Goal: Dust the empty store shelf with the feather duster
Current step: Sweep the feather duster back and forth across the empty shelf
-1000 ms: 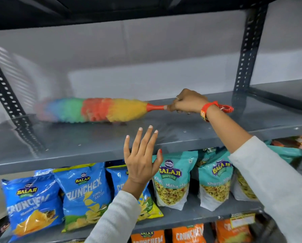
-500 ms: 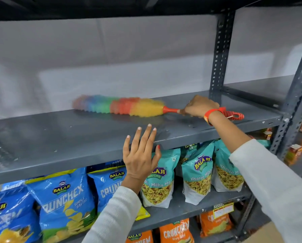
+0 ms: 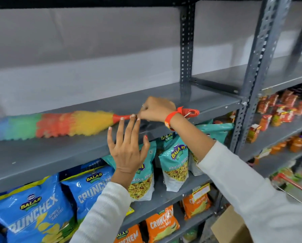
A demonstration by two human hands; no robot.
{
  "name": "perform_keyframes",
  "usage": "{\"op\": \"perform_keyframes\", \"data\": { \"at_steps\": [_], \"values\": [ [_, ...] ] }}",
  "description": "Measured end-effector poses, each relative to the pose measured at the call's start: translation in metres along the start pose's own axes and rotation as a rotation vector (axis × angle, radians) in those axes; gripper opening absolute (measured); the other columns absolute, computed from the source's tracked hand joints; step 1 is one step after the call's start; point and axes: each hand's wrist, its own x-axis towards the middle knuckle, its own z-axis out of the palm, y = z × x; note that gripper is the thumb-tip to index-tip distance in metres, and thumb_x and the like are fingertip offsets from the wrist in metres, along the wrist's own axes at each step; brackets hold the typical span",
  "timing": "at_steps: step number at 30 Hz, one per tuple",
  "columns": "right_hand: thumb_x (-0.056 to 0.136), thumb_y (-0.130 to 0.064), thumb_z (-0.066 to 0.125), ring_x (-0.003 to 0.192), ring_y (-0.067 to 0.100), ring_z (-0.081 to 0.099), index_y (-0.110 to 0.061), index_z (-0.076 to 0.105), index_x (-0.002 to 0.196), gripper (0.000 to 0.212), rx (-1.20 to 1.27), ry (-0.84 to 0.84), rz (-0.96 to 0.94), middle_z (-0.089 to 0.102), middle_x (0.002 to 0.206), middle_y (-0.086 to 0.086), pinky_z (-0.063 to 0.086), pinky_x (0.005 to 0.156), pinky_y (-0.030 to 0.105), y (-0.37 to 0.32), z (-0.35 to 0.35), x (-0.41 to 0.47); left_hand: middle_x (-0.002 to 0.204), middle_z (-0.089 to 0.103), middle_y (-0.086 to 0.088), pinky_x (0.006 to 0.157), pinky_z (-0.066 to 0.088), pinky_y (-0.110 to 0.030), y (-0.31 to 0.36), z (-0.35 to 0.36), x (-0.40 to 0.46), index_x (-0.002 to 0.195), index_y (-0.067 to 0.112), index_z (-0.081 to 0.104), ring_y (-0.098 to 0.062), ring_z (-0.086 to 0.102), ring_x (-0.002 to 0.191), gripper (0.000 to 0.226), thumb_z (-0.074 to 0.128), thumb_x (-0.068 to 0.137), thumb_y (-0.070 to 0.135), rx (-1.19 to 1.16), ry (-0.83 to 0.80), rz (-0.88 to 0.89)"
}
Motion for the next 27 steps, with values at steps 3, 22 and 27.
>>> {"op": "perform_keyframes", "data": {
  "at_steps": [3, 22, 27],
  "values": [
    [0.077, -0.053, 0.061, 0.079, 0.026, 0.064, -0.011, 0.071, 0.07, 0.044, -0.002, -0.017, 0.048, 0.067, 0.07, 0.001, 0.047, 0.074, 0.03, 0.014, -0.006, -0.005, 0.133, 0.058, -0.003, 0.109, 0.024, -0.05, 0.009, 0.005, -0.003, 0.13, 0.014, 0.055, -0.023, 0.043, 0.13, 0.045, 0.043, 0.093, 0.037, 0.021, -0.062, -0.012],
    [0.075, -0.047, 0.066, 0.085, 0.027, 0.056, -0.014, 0.064, 0.087, 0.035, -0.138, 0.215, 0.665, 0.059, 0.089, 0.008, 0.038, 0.077, 0.033, 0.166, -0.091, -0.069, 0.137, 0.052, -0.015, 0.11, 0.004, -0.058, 0.12, 0.033, 0.04, 0.134, 0.003, 0.05, -0.038, 0.043, 0.129, 0.069, 0.027, 0.09, 0.051, -0.117, -0.596, 0.005],
    [0.076, -0.048, 0.065, 0.098, 0.032, 0.063, -0.01, 0.062, 0.089, 0.041, -0.177, 0.272, 0.789, 0.066, 0.102, 0.014, 0.046, 0.087, 0.036, 0.199, -0.109, -0.092, 0.136, 0.054, -0.014, 0.11, 0.003, -0.057, 0.135, 0.038, 0.043, 0.133, 0.004, 0.051, -0.037, 0.044, 0.129, 0.071, 0.023, 0.09, 0.053, -0.113, -0.651, 0.017]
  ]
}}
